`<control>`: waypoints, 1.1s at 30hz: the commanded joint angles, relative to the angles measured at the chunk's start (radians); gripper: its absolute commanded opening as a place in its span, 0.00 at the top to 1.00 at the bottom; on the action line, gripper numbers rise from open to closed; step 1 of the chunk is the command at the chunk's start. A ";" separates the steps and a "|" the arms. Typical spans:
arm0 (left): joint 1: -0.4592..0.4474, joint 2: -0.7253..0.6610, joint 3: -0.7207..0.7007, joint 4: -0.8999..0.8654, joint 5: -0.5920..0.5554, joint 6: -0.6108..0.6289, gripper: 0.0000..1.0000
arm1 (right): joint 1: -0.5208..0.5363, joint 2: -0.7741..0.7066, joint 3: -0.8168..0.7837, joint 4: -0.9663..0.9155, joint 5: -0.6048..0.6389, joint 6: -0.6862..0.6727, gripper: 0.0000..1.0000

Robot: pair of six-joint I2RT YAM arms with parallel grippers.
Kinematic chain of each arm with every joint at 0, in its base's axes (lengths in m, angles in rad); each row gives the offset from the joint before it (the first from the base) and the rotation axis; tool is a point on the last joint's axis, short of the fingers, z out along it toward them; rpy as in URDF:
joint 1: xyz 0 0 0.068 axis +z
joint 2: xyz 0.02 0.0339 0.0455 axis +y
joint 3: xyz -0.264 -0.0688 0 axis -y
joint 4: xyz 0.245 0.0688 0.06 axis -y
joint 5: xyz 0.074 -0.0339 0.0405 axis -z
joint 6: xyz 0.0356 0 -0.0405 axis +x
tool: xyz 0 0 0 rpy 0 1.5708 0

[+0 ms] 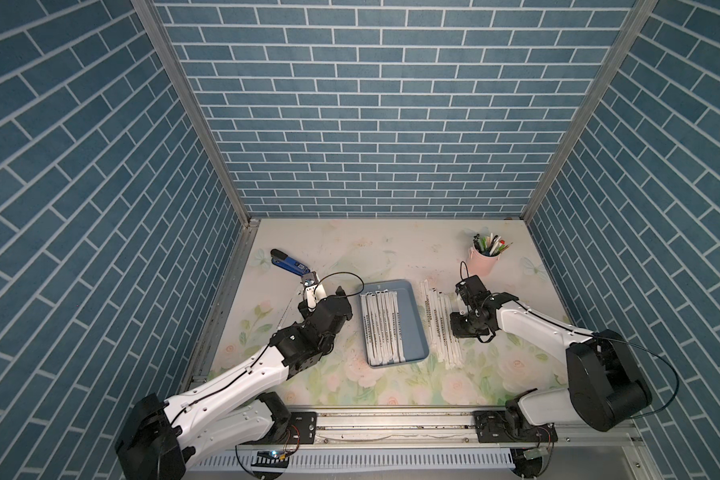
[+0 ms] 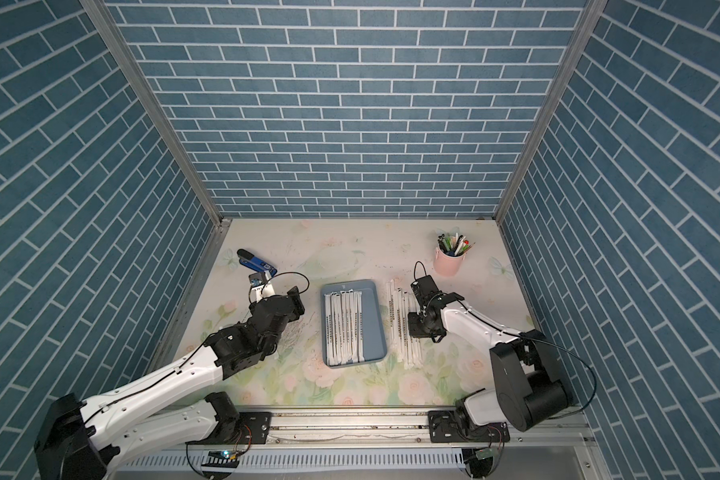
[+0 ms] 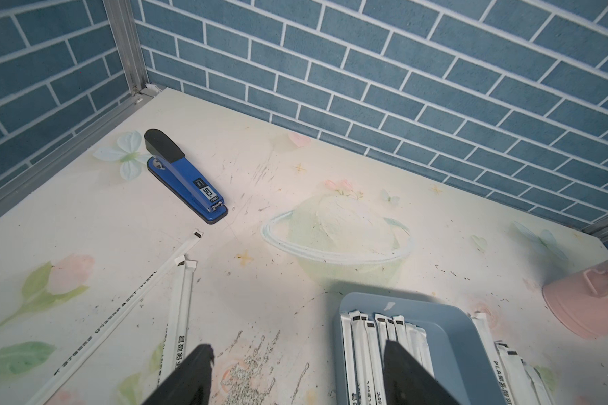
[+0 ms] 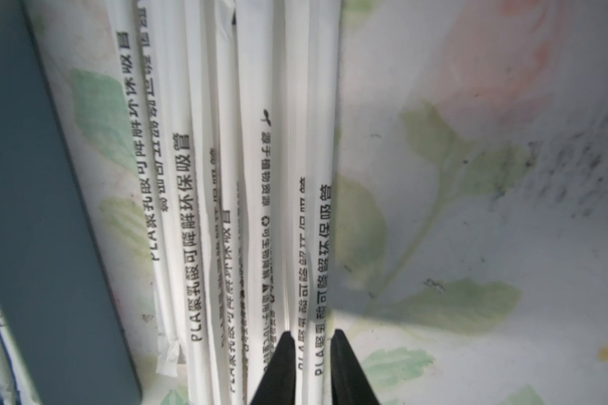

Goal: Put the straws into the storage box
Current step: Pick up the straw from the center of the board.

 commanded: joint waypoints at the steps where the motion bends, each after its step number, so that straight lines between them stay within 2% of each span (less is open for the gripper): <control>1: -0.001 0.003 -0.013 0.039 0.019 -0.001 0.21 | -0.010 0.021 0.003 0.022 0.028 -0.038 0.79; 10: -0.001 -0.002 -0.025 0.060 0.008 -0.008 0.22 | -0.027 0.057 -0.016 0.056 0.032 -0.052 0.82; 20: -0.001 0.006 -0.027 0.066 0.021 -0.013 0.22 | -0.029 0.089 -0.038 0.096 0.044 -0.047 0.79; 25: -0.001 0.006 -0.025 0.063 0.018 -0.014 0.22 | -0.035 0.119 -0.067 0.125 0.043 -0.052 0.84; 28: -0.001 0.006 -0.025 0.058 0.018 -0.018 0.22 | -0.039 0.133 -0.085 0.138 0.033 -0.052 0.91; 33: -0.001 0.006 -0.023 0.045 0.017 -0.023 0.22 | -0.036 0.077 -0.049 0.087 0.053 -0.059 0.98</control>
